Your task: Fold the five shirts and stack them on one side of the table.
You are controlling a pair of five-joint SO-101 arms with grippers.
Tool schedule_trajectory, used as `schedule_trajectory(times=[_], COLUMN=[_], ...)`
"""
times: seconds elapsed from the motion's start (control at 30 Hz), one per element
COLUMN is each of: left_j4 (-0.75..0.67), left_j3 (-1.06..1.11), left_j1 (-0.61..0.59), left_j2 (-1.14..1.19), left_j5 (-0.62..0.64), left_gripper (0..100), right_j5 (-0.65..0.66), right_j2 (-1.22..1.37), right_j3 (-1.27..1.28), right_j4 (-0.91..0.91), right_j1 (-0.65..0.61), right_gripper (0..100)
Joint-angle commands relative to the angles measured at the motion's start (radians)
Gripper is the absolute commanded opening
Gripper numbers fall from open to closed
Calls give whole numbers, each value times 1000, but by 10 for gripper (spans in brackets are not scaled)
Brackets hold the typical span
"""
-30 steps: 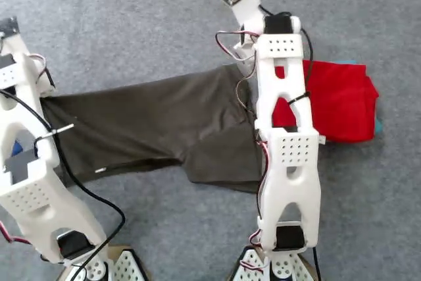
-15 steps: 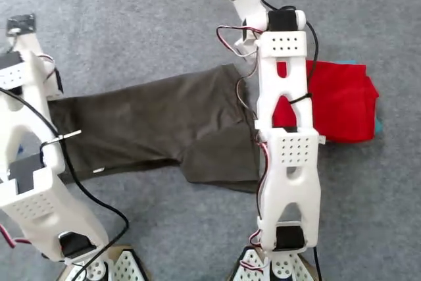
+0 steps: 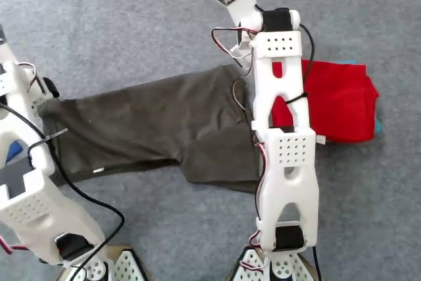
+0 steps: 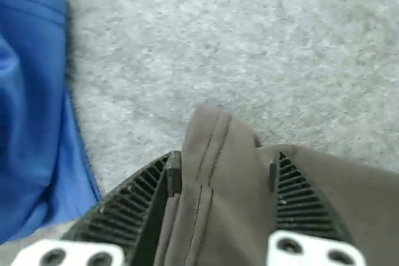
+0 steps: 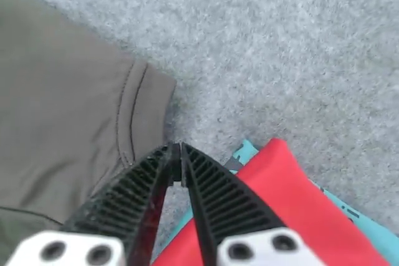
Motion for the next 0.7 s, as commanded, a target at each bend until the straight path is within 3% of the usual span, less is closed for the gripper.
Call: schedule_trajectory(times=[0.0,0.1,0.2,0.3,0.43,0.67], left_j4=[-37,-55,-48,60,91,-80], left_j3=[-28,-7,47,77,274,751], left_j1=[8,13,10,22,39,19], left_j2=[-57,-54,-64,-98,-232,-692], left_j5=[11,11,3,-74,-97,-189], left_gripper=[246,232,134,23,29,34], right_j5=[0,0,-2,-61,-61,-64], right_j2=[-1,-1,-2,-30,-171,-423], right_j3=[-47,-53,-42,27,318,723], right_j4=[14,77,138,138,135,15], right_j1=[-18,-34,-31,-2,-11,-46], right_gripper=[15,15,14,14,14,14])
